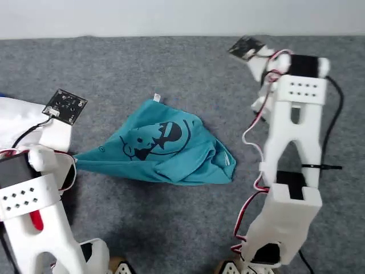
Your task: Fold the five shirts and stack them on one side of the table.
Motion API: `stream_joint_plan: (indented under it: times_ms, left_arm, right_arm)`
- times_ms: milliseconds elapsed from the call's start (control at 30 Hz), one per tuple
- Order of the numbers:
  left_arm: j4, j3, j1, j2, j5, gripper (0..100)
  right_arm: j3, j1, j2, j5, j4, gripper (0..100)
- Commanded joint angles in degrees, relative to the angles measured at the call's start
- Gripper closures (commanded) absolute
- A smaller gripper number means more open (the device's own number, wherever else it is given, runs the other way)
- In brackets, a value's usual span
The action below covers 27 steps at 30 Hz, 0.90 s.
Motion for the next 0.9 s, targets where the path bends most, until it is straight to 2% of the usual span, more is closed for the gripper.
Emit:
stream_joint_plan:
  times_ms: [0, 233, 467, 600, 867]
  left_arm:
    - [-0.53, -1.98, -0.53, -0.79, -0.53, 100]
    - [-0.53, -1.98, -0.53, -0.79, -0.44, 100]
    - [-0.53, -1.98, -0.53, -0.7, -0.44, 100]
    - [-0.44, -1.98, -0.53, -0.7, -0.44, 100]
    - [-0.26, -1.98, -0.53, -0.7, -0.44, 100]
  right_arm:
    - [7.82, -6.9, -7.16, -2.02, 2.51, 80.1]
    - [26.73, -20.53, -8.92, -7.12, 1.27, 80.1]
    - [27.25, -28.62, 3.65, -9.23, -5.76, 80.1]
    - [16.97, -29.85, 10.86, -9.23, -8.57, 80.1]
    - [-19.78, -29.23, 21.05, -9.23, -8.13, 80.1]
